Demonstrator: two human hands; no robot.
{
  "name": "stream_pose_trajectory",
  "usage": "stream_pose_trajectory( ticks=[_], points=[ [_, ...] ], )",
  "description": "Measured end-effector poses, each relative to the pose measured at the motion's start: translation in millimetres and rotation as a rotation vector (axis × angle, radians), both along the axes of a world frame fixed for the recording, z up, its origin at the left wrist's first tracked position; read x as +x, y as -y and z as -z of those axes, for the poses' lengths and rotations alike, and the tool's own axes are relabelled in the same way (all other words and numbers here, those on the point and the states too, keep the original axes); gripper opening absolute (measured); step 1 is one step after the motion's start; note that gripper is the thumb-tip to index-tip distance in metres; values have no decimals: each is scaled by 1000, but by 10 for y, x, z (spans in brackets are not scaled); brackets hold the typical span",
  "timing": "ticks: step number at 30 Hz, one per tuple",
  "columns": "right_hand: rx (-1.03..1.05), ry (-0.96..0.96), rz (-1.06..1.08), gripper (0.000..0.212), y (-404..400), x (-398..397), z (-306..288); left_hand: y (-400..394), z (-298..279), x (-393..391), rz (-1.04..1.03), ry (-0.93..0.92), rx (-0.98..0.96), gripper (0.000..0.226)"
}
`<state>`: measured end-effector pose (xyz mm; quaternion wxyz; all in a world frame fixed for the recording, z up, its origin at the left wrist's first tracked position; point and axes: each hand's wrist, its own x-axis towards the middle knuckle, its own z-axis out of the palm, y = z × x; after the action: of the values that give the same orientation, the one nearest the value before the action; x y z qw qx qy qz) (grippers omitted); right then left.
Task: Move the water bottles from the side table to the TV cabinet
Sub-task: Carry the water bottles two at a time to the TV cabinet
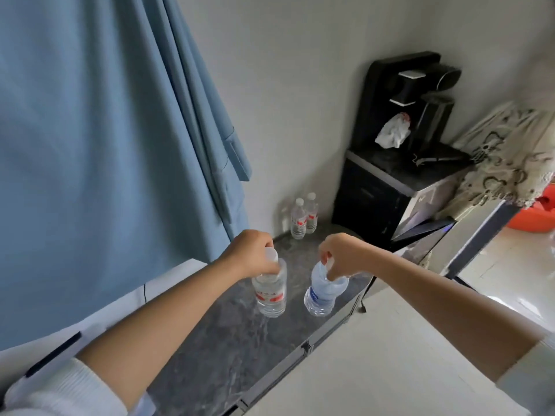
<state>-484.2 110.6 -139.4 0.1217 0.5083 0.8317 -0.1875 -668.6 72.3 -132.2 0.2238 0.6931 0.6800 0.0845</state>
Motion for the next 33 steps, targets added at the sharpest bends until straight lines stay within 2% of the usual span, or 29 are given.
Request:
stream_pose_trajectory(
  ticks=[3, 9, 20, 24, 28, 33],
  points=[
    [16, 3, -47, 37, -414, 64, 9, -406, 39, 114, 13, 31, -18, 18],
    [-12, -4, -132, 35, -1200, 332, 136, -1167, 248, 398, -42, 28, -85, 20],
    [-43, 147, -386, 37, -2692, 1030, 562, -2316, 850, 1178, -379, 122, -92, 14],
    [-46, 198, -426, 34, -3085, 1141, 814, -2591, 1173, 1353, -508, 184, -103, 25],
    [-57, 200, -429, 33, -3449, 1163, 1068, -2869, 1491, 1393, -570, 189, -137, 32],
    [-122, 238, -491, 31, -3826, 1052, 1348, -3173, 1839, 1385, -631, 200, -200, 25]
  ],
)
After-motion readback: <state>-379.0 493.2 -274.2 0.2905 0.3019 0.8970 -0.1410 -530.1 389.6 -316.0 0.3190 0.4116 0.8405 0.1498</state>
